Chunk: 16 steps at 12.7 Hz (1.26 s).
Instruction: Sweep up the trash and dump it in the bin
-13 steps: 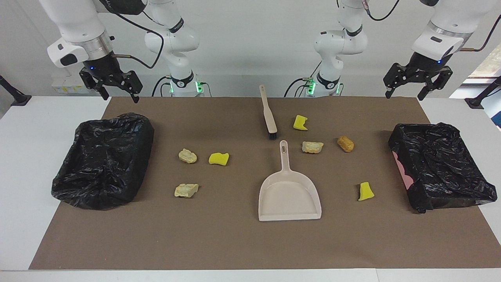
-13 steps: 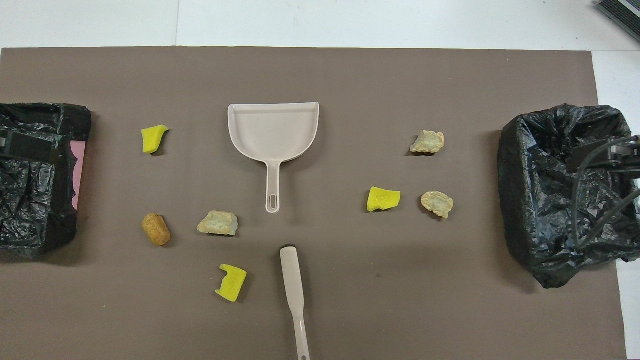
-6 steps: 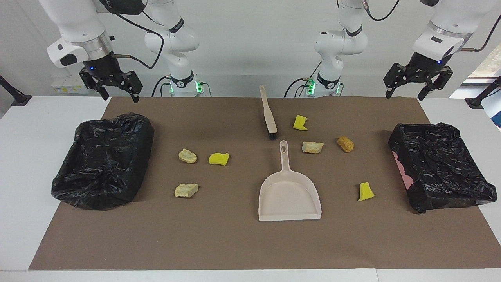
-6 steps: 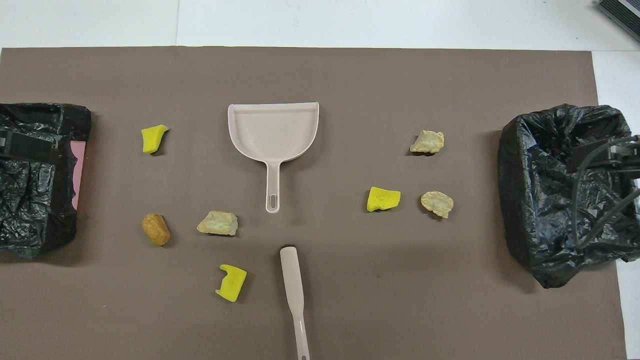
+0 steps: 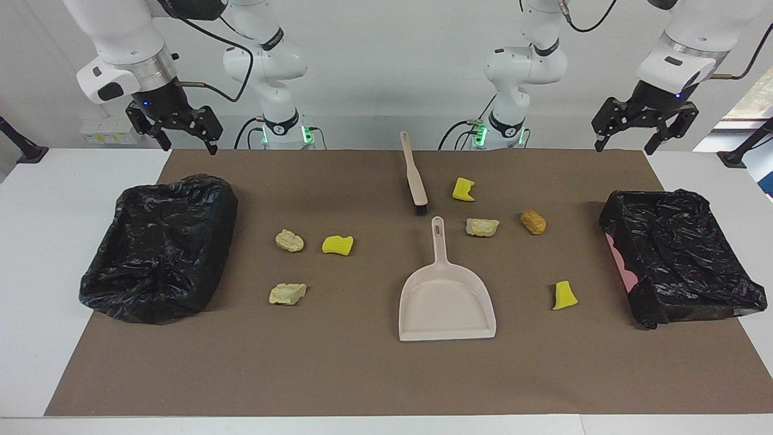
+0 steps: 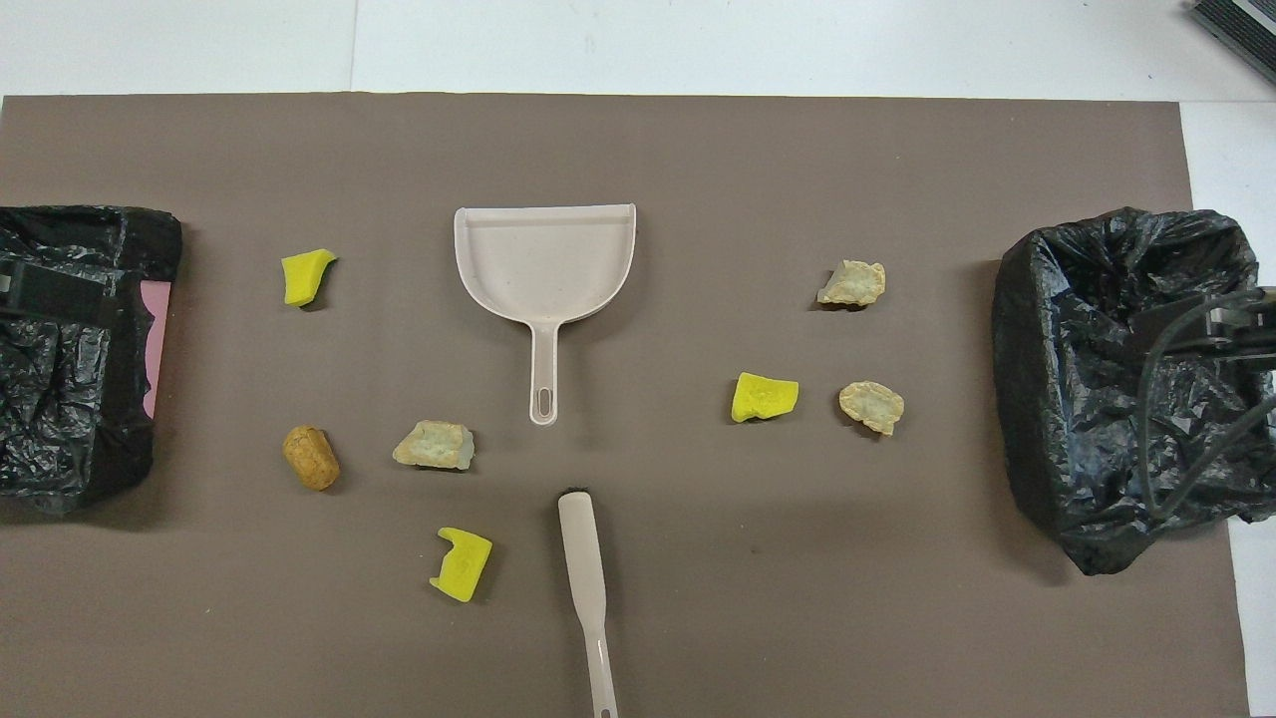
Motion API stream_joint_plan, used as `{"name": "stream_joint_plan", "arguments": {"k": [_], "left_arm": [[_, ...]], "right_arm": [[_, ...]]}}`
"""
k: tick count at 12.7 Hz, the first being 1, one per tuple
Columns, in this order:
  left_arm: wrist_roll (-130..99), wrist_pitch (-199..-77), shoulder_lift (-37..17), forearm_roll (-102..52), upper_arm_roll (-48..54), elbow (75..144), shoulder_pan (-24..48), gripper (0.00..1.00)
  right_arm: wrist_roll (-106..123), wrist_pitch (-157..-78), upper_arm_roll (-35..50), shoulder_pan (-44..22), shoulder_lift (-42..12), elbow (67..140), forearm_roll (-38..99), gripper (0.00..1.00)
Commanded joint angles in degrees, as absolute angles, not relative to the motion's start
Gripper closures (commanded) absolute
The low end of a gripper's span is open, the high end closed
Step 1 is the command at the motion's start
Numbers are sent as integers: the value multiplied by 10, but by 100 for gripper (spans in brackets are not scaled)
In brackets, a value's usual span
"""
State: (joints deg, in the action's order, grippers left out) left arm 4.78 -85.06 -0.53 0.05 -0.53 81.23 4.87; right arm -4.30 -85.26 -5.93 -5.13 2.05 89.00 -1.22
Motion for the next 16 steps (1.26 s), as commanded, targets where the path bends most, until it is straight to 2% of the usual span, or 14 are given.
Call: {"name": "stream_joint_plan", "arguments": {"k": [1, 4, 11, 14, 16], "left_arm": [[51, -846, 8, -1, -4, 825, 43, 0], [51, -846, 8, -1, -4, 825, 43, 0], [47, -844, 10, -3, 1, 830, 54, 0], [40, -864, 46, -34, 9, 890, 55, 0], [5, -903, 99, -52, 25, 986, 73, 0]], "right_arm": [[-23, -885, -52, -54, 39, 931, 0, 0], [-23, -939, -49, -91, 8, 943, 4, 0], [-69, -1062, -49, -198, -104, 943, 17, 0], [-112, -1114, -48, -230, -143, 939, 20, 0], [-166, -1156, -49, -264, -167, 937, 38, 0]]}}
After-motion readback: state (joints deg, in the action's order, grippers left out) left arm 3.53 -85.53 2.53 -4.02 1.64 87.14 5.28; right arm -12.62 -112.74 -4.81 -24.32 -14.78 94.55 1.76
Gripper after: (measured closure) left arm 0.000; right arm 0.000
